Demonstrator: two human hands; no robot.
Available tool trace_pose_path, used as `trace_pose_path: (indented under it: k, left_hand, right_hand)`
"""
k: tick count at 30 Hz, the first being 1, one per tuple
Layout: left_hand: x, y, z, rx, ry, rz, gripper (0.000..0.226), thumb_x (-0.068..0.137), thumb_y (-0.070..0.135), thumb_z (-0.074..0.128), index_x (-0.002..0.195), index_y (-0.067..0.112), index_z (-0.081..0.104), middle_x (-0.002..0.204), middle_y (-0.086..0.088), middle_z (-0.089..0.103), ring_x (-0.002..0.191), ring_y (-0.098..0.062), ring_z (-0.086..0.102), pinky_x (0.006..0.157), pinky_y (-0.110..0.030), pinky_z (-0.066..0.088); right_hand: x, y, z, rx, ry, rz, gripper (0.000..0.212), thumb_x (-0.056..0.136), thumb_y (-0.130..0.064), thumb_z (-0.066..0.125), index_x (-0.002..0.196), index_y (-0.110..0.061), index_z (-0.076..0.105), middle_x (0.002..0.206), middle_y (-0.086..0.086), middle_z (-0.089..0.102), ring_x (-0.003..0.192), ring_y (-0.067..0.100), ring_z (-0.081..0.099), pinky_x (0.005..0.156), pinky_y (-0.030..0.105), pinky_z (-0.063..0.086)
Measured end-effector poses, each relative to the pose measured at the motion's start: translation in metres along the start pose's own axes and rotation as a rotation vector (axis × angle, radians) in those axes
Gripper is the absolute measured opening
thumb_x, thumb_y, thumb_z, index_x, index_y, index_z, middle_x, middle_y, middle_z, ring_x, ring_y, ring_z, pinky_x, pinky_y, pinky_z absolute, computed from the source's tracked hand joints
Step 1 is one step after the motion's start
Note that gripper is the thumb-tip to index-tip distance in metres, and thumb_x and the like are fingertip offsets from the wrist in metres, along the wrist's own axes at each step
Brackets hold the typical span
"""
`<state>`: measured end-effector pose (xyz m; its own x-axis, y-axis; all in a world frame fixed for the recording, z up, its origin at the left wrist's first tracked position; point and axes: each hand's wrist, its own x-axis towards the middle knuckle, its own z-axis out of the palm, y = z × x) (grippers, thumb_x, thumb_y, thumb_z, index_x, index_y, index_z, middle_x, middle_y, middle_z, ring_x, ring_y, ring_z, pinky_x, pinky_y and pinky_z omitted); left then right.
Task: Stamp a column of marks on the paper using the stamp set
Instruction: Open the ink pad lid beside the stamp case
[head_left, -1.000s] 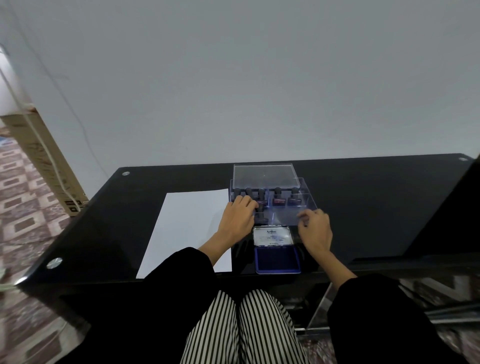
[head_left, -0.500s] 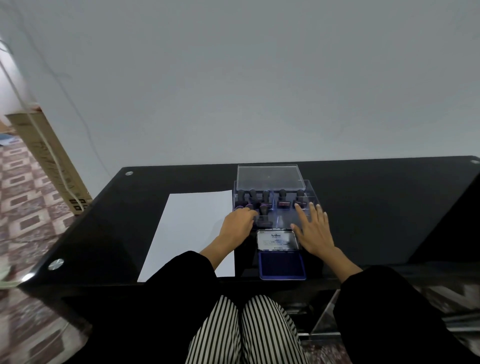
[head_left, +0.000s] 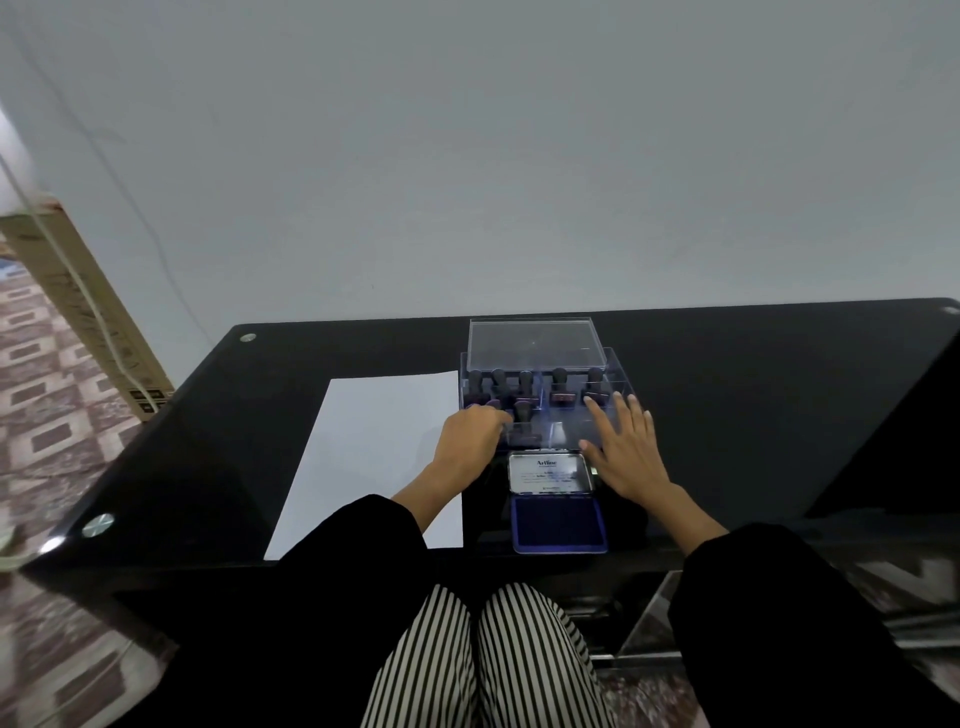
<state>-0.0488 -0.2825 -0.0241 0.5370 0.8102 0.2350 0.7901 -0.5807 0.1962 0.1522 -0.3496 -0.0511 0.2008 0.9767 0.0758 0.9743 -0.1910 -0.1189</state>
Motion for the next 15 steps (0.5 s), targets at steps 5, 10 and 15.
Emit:
trace_pose_path:
  k: [5,10,15]
  left_hand:
    - [0.003,-0.003,-0.003,-0.038,0.014,0.048,0.029,0.094,0.016,0.041,0.111,0.015,0.065,0.111,-0.003,0.067,0.098,-0.022,0.062,0.081,-0.034,0.051]
    - [0.021,0.005,-0.004,-0.087,0.077,0.086,0.028,0.095,0.018,0.042,0.115,0.015,0.061,0.114,-0.001,0.063,0.103,-0.019,0.058,0.078,-0.032,0.05]
    - [0.054,0.02,-0.005,-0.122,0.064,0.165,0.028,0.094,0.019,0.046,0.118,0.012,0.059,0.116,-0.004,0.059,0.109,-0.021,0.053,0.084,-0.036,0.049]
  right_hand:
    - [0.0,-0.003,-0.004,0.052,0.021,0.026,0.052,0.101,-0.031,0.029,0.15,-0.023,0.013,0.157,0.013,0.009,0.146,0.028,0.003,0.118,0.042,0.0]
    - [0.01,-0.001,-0.012,0.126,0.037,0.038,0.05,0.1,-0.028,0.03,0.149,-0.021,0.021,0.156,0.01,0.017,0.145,0.024,0.012,0.118,0.039,0.002]
    - [0.029,0.001,-0.021,0.161,0.077,-0.059,0.049,0.097,-0.023,0.035,0.146,-0.019,0.03,0.153,0.007,0.027,0.142,0.02,0.022,0.118,0.038,0.008]
